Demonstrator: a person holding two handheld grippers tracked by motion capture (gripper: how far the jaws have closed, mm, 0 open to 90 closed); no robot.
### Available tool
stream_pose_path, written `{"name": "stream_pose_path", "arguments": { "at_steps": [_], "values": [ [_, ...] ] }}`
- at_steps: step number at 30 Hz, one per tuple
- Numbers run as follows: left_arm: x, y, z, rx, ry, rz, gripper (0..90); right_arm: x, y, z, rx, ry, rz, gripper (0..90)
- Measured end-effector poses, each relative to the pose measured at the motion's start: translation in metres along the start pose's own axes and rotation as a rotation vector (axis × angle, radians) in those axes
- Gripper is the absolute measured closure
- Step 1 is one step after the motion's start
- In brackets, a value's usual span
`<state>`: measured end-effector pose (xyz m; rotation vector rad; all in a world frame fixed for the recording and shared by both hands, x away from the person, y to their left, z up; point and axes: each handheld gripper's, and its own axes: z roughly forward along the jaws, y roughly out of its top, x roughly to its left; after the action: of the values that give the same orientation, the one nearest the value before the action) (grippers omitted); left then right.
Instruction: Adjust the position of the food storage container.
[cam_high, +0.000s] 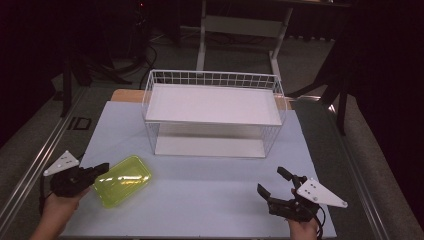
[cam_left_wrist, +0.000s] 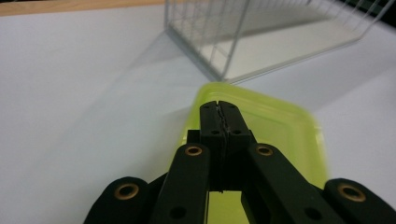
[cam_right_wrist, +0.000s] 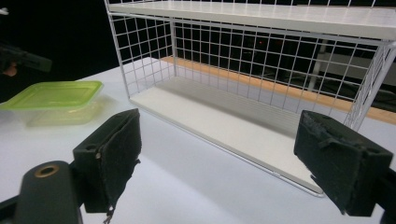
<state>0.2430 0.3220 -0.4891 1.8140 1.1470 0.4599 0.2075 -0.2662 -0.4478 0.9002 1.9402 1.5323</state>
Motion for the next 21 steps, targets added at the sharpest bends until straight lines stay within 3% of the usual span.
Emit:
{"name": "stream_pose_path", "arguments": {
  "at_steps": [1, 5, 6, 9, 11, 13, 14, 17, 21],
  "values": [
    [0.002, 0.001, 0.002, 0.006, -0.010, -0.005, 90.0, 0.000, 0.000, 0.000, 0.000, 0.002, 0.005, 15.0],
    [0.010, 0.006, 0.010, 0.030, 0.015, -0.002, 90.0, -0.001, -0.001, 0.000, -0.001, 0.005, 0.007, 15.0],
    [0.015, 0.007, 0.017, 0.081, 0.039, 0.028, 90.0, -0.001, -0.001, -0.001, -0.001, 0.007, 0.007, 15.0],
    [0.025, 0.003, 0.024, 0.113, 0.064, 0.038, 90.0, -0.002, -0.001, 0.000, -0.003, 0.009, 0.007, 15.0],
    [0.031, 0.002, 0.029, 0.130, 0.050, 0.027, 90.0, -0.002, -0.001, 0.000, 0.000, 0.010, 0.009, 15.0],
    [0.034, 0.001, 0.031, 0.138, 0.034, 0.046, 90.0, -0.002, -0.001, 0.001, 0.003, 0.013, 0.013, 15.0],
    [0.035, 0.000, 0.032, 0.135, 0.002, 0.044, 90.0, -0.002, -0.001, 0.001, 0.002, 0.013, 0.013, 15.0],
    [0.034, -0.001, 0.035, 0.135, -0.036, 0.055, 90.0, -0.002, -0.001, 0.000, 0.000, 0.010, 0.011, 15.0],
    [0.029, 0.002, 0.038, 0.149, -0.033, 0.080, 90.0, -0.004, -0.002, 0.000, 0.000, 0.010, 0.021, 15.0]
  ]
}}
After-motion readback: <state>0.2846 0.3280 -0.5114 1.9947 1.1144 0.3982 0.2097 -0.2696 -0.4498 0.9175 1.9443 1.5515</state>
